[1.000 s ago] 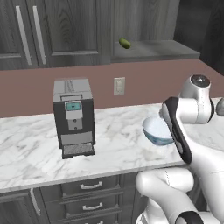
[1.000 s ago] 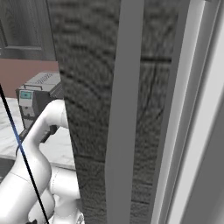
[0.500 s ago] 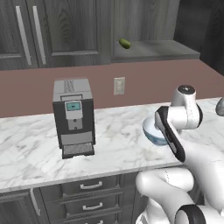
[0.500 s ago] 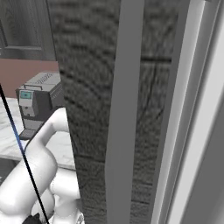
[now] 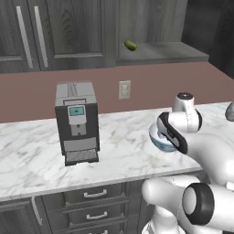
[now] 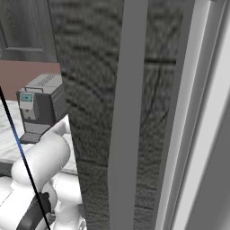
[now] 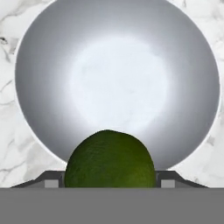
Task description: Pick the lime from the cabinet and place it in the bowl. Then pick the bowl and place it in the sink. Then turn on the sink facuet.
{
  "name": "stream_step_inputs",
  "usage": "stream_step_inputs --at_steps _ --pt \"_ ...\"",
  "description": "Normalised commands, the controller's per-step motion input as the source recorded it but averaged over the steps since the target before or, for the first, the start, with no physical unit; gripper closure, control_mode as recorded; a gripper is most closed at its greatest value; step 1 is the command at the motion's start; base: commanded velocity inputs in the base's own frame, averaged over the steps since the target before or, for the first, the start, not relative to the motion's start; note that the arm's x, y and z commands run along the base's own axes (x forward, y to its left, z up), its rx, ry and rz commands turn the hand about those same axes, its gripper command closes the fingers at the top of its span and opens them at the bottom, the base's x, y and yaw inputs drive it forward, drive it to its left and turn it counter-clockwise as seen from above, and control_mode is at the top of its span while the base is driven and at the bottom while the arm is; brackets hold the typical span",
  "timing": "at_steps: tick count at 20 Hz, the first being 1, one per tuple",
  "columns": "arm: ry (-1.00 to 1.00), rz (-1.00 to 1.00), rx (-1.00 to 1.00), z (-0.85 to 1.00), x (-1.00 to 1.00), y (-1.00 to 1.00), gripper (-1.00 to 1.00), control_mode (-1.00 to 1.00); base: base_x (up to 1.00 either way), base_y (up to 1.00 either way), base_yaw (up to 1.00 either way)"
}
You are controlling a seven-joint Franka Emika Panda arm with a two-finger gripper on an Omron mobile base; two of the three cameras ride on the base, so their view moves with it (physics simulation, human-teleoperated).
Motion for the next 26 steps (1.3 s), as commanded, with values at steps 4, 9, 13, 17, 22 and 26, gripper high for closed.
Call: stream_step_inputs --at_steps 4,9,13,17,22,26 --pt "0.06 0.00 0.03 -0.22 0.07 -0.12 1.00 -1.00 0.00 0.00 0.00" --pt "0.02 0.00 0.01 -0.17 0.05 0.00 -1.00 -1.00 0.00 0.00 0.00" --pt "0.00 0.00 0.03 0.04 0.00 0.00 -1.00 -1.00 0.00 0.00 0.00" --pt "0.00 0.00 0.00 0.26 0.00 0.00 -1.00 -1.00 0.00 0.00 0.00" --pt "-0.01 0.00 0.00 0.54 -0.13 0.04 -1.00 -1.00 0.00 0.00 0.00" --pt "-0.04 0.07 -0.07 0.56 -0.72 0.44 -1.00 -1.00 0.00 0.00 0.00"
